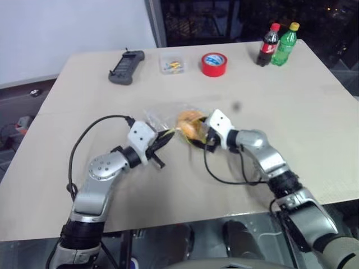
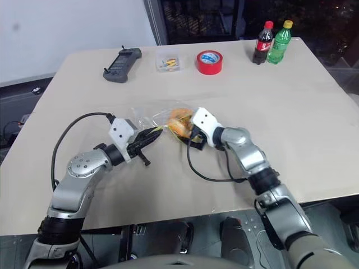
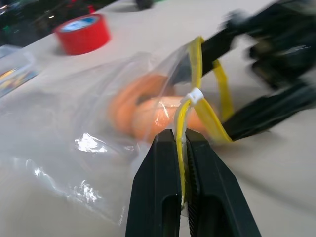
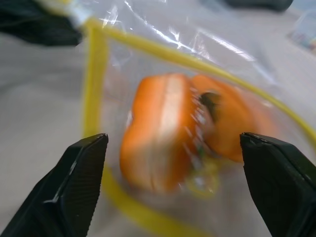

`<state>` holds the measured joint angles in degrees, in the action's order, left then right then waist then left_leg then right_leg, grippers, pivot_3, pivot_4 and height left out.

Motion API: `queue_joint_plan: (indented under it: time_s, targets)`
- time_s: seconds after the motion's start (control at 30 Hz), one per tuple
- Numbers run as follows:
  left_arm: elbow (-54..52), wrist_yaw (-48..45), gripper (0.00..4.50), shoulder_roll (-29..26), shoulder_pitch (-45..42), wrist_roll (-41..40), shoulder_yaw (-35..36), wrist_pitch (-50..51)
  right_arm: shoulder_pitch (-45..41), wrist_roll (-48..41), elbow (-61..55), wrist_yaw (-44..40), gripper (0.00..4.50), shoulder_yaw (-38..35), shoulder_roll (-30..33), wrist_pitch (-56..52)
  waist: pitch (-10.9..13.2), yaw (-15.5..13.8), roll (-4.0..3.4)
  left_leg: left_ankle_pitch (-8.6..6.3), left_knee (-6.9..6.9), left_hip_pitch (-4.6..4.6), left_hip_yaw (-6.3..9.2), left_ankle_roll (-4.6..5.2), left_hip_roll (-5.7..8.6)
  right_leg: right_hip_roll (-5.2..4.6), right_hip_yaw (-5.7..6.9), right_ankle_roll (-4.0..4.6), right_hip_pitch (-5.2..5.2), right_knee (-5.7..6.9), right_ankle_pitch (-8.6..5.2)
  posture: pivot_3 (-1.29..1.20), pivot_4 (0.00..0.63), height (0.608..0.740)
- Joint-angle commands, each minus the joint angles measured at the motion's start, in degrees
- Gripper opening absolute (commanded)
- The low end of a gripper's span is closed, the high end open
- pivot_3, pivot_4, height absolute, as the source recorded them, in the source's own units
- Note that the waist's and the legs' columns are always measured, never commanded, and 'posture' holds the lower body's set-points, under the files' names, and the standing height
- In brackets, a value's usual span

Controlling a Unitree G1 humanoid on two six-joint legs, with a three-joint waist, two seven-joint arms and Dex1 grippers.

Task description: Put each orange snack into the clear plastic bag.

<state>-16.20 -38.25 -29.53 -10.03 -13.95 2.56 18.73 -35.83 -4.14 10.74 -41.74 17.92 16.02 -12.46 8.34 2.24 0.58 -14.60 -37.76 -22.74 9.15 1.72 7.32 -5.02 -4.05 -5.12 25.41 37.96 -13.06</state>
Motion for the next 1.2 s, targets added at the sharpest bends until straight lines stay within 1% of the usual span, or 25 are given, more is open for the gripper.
queue_joint_plan:
  time_s: [0.03,0.1,0.17,0.27,0.33,0.43,0.57,0.6,0.63,0.67,0.77,0.8,0.87,0.93,0.97,1.1,1.17,1.2]
  targets:
    - [-0.5,0.8,0.00,0.5,-1.4,-3.1,2.5,1.8,2.4,-3.0,-12.1,-1.8,4.44,-4.5,4.2,-3.0,0.0,-0.1,0.01,0.00,0.00,-0.01,0.02,0.00,0.00,0.00,0.01,0.00,0.00,0.00,0.00,0.00,0.150,0.740]
    - [-0.6,0.8,0.00,0.5,-2.2,-4.1,2.9,2.8,3.9,-2.5,-14.9,-1.3,4.44,-5.6,6.2,-3.0,0.0,0.0,0.01,0.00,0.00,-0.01,0.01,0.00,0.00,0.00,0.01,0.00,0.00,0.00,0.00,0.00,0.150,0.740]
    - [-0.9,0.6,0.00,0.5,-2.9,-5.6,3.3,4.1,4.9,2.5,-14.8,0.7,4.44,-4.5,8.6,0.1,0.0,0.1,0.01,0.00,0.00,0.02,-0.01,0.00,-0.01,0.01,-0.01,0.00,0.00,0.01,0.00,0.00,0.150,0.740]
    - [-1.3,0.4,0.00,0.6,-3.6,-8.3,4.4,6.0,4.7,12.0,-9.5,4.0,4.44,-0.2,11.5,6.9,0.0,0.0,0.01,0.00,0.00,0.02,-0.04,0.00,-0.01,0.00,-0.01,0.00,0.00,0.03,0.00,0.00,0.150,0.740]
    - [-1.5,0.8,0.00,0.5,-4.0,-9.4,4.9,7.0,4.0,15.8,-5.4,5.1,4.44,2.0,12.2,10.6,0.0,0.0,0.02,0.00,0.00,0.02,-0.07,0.00,-0.01,0.00,-0.03,0.00,0.00,0.03,0.00,0.00,0.150,0.740]
    - [-1.9,1.3,0.00,0.3,-4.7,-10.8,5.6,8.4,2.5,17.3,-0.2,5.7,4.44,3.5,10.3,12.9,0.0,0.2,0.01,0.00,0.00,0.02,-0.09,-0.01,-0.02,0.01,-0.05,0.00,0.01,0.03,0.00,0.00,0.150,0.740]
    - [-2.4,2.5,0.00,0.8,-5.4,-13.4,7.3,10.8,-1.2,17.9,7.1,7.7,4.44,3.3,5.7,14.5,0.0,0.2,0.05,0.01,-0.01,0.08,-0.13,-0.02,-0.06,0.05,-0.08,0.01,-0.01,0.05,0.01,0.00,0.150,0.740]
    - [-2.7,2.6,0.00,0.6,-5.2,-13.5,7.2,11.0,-2.0,17.7,8.5,8.5,4.21,2.8,4.6,15.0,0.0,0.1,0.05,0.01,-0.01,0.08,-0.10,-0.02,-0.06,0.04,-0.07,0.02,-0.01,0.04,0.01,0.00,0.150,0.740]
    - [-3.0,2.6,0.00,0.4,-5.0,-13.6,7.1,11.1,-2.7,17.5,9.6,9.1,3.86,2.3,3.8,15.6,0.0,0.1,0.05,0.01,0.00,0.08,-0.10,-0.02,-0.06,0.04,-0.07,0.02,-0.01,0.02,0.01,0.00,0.150,0.740]
    - [-3.3,2.6,0.00,0.3,-4.7,-13.7,7.1,11.1,-3.3,17.1,10.3,9.5,3.86,1.9,3.1,16.0,0.0,0.1,0.05,0.01,0.00,0.08,-0.10,-0.02,-0.06,0.04,-0.07,0.02,-0.01,0.02,0.01,0.00,0.150,0.740]
    - [-3.6,3.1,0.00,0.5,-4.4,-14.2,7.5,11.2,-4.0,16.7,11.2,8.8,2.49,1.6,2.6,16.6,0.0,0.1,0.05,0.01,0.00,0.04,-0.10,-0.02,-0.04,0.03,-0.07,0.02,-0.01,-0.02,0.01,0.00,0.150,0.740]
    - [-3.7,3.3,0.00,0.6,-4.4,-14.3,7.5,11.2,-4.3,16.5,11.6,8.8,1.92,1.3,2.5,17.0,0.0,0.1,0.05,0.01,0.00,0.04,-0.09,-0.02,-0.04,0.03,-0.06,0.02,-0.01,-0.02,0.01,0.00,0.150,0.740]
    - [-3.8,3.4,0.00,0.6,-4.6,-14.5,7.4,11.3,-5.1,15.3,11.9,9.3,1.16,0.0,2.1,17.3,0.0,0.1,0.05,0.01,0.00,0.03,-0.08,-0.02,-0.04,0.04,-0.06,0.02,-0.01,-0.02,0.01,0.00,0.150,0.740]
    - [-3.7,3.6,0.00,0.6,-4.9,-14.7,7.3,11.4,-6.5,14.3,11.6,10.3,0.21,-2.1,2.1,17.3,0.0,0.1,0.05,0.01,0.00,0.04,-0.08,-0.03,-0.04,0.04,-0.06,0.02,0.00,-0.01,0.01,0.00,0.150,0.740]
    - [-3.3,3.6,0.00,0.5,-5.3,-14.7,7.4,11.4,-7.1,13.5,11.0,9.9,0.03,-3.2,2.4,16.7,0.0,0.2,0.05,0.01,0.00,0.04,-0.08,-0.02,-0.04,0.04,-0.06,0.02,0.00,0.00,0.01,0.00,0.150,0.740]
    - [0.1,3.5,0.00,0.1,-8.4,-14.1,7.1,10.7,-9.6,12.6,9.7,7.9,0.03,-5.5,5.0,15.6,0.0,0.0,0.05,0.01,0.00,0.04,-0.07,-0.03,-0.04,0.05,-0.05,0.02,0.00,0.00,0.01,0.00,0.150,0.740]
    - [5.1,3.4,0.00,0.8,-13.5,-12.2,5.5,8.5,-12.9,12.2,12.3,7.2,0.03,-6.7,6.4,15.7,0.0,-0.1,0.06,0.01,-0.01,0.03,-0.06,-0.02,-0.04,0.04,-0.04,0.02,-0.01,-0.01,0.01,0.00,0.150,0.740]
    - [9.2,3.7,0.00,1.4,-17.3,-10.2,4.3,6.3,-15.4,13.2,15.5,7.6,0.03,-6.8,7.7,17.0,0.0,-0.1,0.07,0.01,-0.01,0.03,-0.06,-0.02,-0.02,0.03,-0.02,0.02,-0.01,0.00,0.01,0.00,0.150,0.740]
